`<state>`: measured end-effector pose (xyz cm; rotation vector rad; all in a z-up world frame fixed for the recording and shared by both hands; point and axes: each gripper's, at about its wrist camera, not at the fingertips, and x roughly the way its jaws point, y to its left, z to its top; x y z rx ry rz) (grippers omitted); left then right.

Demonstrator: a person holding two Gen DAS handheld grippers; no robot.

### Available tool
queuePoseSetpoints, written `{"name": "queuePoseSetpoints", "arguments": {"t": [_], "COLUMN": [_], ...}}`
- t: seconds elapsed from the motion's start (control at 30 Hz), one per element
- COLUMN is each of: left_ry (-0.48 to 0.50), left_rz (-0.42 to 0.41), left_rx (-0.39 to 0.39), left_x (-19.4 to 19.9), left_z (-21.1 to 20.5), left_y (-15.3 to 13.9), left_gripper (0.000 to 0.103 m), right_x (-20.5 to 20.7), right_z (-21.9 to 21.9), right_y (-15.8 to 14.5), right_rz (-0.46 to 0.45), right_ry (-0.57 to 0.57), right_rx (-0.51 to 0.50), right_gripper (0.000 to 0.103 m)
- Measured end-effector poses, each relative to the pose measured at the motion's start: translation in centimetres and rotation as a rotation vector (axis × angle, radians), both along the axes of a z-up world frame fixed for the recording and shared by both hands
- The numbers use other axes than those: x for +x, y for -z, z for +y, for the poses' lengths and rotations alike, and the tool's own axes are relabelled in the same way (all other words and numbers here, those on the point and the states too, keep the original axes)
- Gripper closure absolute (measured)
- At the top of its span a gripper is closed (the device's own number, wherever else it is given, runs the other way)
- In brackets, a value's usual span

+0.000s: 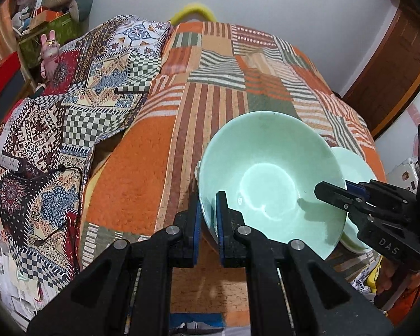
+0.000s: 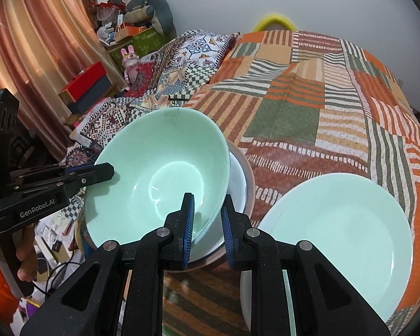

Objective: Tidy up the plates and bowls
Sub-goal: 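Lower the mint green bowl into the white dotted bowl with both grippers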

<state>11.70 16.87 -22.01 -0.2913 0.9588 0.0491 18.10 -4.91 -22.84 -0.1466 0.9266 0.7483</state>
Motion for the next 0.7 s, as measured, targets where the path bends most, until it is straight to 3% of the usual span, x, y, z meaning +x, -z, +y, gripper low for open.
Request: {"name": "queuePoseSetpoints", "arguments": {"t": [0.7], "left_ry": [-0.024], "left_rz": [0.038], "left_rx": [0.032], "left_x": [0.5], "left_z": [-0.2], "left_y": [1.1], "left_gripper": [0.093], "right_x": [0.8], "right_z": [-0.2], "right_y": [0.9], "right_rz": [0.050], "right_ry": [-0.001], "right_rx": [0.023], "right_gripper": [0.083]}}
